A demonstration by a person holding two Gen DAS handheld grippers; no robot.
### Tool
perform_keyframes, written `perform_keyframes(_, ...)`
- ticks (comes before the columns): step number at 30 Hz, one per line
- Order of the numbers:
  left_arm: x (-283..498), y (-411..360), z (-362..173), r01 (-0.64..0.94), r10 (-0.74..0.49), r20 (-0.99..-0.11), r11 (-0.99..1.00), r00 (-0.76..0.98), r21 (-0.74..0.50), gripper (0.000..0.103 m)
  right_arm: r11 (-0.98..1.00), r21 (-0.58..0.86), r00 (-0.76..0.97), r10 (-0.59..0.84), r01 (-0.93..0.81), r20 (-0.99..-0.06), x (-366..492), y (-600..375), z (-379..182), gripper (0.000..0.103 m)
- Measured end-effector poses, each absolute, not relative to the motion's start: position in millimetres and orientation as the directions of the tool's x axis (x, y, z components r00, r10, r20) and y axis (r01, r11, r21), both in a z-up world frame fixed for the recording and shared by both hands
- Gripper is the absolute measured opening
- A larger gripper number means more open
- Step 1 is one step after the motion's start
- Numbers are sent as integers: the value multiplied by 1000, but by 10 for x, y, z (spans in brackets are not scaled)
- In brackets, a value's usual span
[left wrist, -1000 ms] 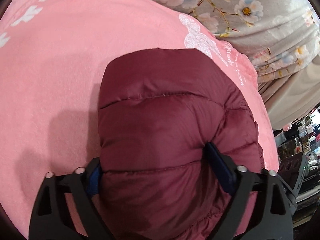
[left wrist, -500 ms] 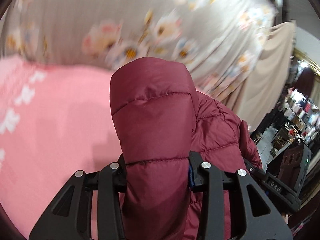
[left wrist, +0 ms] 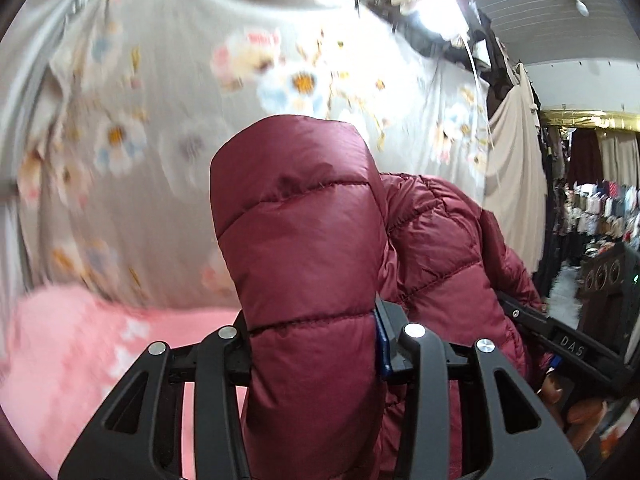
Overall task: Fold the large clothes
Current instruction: 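Lift the jacket bundle off the blanket with both tools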
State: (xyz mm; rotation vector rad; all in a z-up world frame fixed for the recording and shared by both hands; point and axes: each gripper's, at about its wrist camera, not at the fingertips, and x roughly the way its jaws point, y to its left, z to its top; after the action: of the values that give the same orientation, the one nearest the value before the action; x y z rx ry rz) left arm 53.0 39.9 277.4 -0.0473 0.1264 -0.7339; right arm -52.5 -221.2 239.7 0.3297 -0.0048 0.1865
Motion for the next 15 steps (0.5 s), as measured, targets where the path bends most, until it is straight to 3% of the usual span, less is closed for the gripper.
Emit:
perform_keyframes(7, 899, 792, 2818, 614, -620, -79, 784, 780, -86, 41, 936, 279, 976, 220, -213, 6, 155, -1887, 2486, 15)
perform_keyframes(15, 2040, 888, 2054, 563, -599, -251, 801, 761, -204, 41, 930, 333, 956, 224, -153, -188, 1240, -1848, 1743, 15)
